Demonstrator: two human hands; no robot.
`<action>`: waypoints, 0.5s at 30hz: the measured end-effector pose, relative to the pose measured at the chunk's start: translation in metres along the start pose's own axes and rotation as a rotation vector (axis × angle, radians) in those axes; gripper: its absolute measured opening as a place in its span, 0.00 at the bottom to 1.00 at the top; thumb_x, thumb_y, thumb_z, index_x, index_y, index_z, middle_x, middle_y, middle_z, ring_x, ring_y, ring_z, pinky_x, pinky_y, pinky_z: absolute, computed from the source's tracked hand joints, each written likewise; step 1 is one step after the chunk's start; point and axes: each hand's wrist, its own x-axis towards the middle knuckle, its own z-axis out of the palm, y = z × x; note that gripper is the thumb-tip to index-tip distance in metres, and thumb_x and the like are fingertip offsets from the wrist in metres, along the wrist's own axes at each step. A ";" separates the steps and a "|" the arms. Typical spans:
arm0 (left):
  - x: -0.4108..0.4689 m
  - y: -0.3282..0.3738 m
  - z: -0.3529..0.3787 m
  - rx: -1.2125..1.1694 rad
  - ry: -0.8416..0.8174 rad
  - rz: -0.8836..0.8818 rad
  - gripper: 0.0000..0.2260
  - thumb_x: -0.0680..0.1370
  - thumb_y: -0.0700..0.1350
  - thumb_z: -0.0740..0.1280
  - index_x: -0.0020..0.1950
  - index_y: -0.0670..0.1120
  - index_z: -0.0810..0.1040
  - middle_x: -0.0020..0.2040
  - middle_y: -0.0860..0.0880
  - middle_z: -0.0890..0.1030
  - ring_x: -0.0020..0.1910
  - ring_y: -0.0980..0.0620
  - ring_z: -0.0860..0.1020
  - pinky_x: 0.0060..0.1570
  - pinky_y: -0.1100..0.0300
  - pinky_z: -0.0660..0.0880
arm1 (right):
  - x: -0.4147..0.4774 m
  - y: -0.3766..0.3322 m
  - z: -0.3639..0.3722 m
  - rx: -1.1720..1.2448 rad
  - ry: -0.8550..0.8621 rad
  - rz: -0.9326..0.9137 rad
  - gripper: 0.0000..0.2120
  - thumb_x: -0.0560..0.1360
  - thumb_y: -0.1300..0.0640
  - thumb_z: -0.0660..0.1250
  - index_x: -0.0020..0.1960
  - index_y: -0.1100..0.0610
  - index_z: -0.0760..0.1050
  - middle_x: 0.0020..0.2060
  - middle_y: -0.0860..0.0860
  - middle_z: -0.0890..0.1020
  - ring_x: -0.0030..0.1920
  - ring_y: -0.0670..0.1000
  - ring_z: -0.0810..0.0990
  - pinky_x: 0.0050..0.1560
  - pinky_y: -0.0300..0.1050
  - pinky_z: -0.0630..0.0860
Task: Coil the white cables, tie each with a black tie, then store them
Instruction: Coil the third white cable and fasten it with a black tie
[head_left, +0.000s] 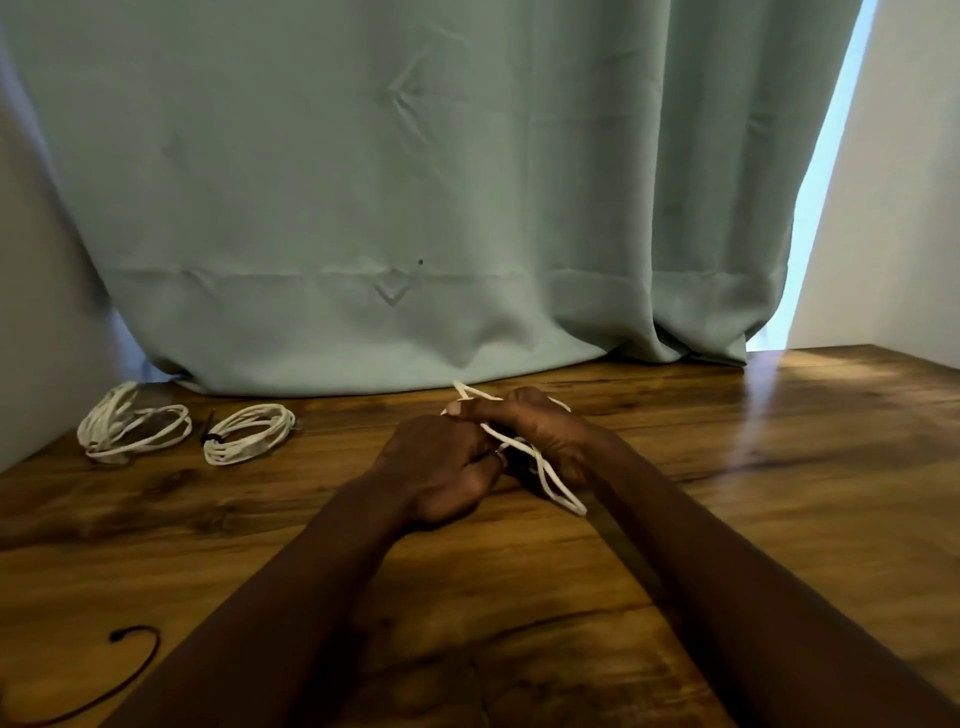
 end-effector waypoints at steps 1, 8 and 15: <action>0.001 -0.001 0.000 0.014 0.011 -0.004 0.15 0.83 0.56 0.60 0.38 0.55 0.72 0.39 0.56 0.74 0.44 0.50 0.75 0.43 0.55 0.64 | 0.002 0.001 -0.002 -0.033 0.025 0.010 0.16 0.70 0.52 0.80 0.51 0.61 0.82 0.40 0.56 0.85 0.44 0.55 0.83 0.47 0.49 0.78; 0.001 -0.012 0.006 -0.163 0.215 -0.042 0.27 0.82 0.64 0.59 0.27 0.52 0.68 0.25 0.52 0.68 0.26 0.57 0.67 0.35 0.54 0.63 | 0.013 0.002 -0.013 0.158 0.218 -0.140 0.05 0.73 0.63 0.73 0.47 0.64 0.80 0.40 0.64 0.77 0.33 0.55 0.77 0.37 0.48 0.79; 0.003 -0.009 0.014 -0.080 0.398 0.072 0.09 0.80 0.61 0.64 0.57 0.59 0.74 0.32 0.57 0.77 0.33 0.56 0.76 0.35 0.56 0.70 | 0.023 0.015 -0.031 0.071 0.554 -0.368 0.09 0.77 0.70 0.68 0.39 0.63 0.74 0.27 0.54 0.77 0.26 0.48 0.78 0.29 0.40 0.75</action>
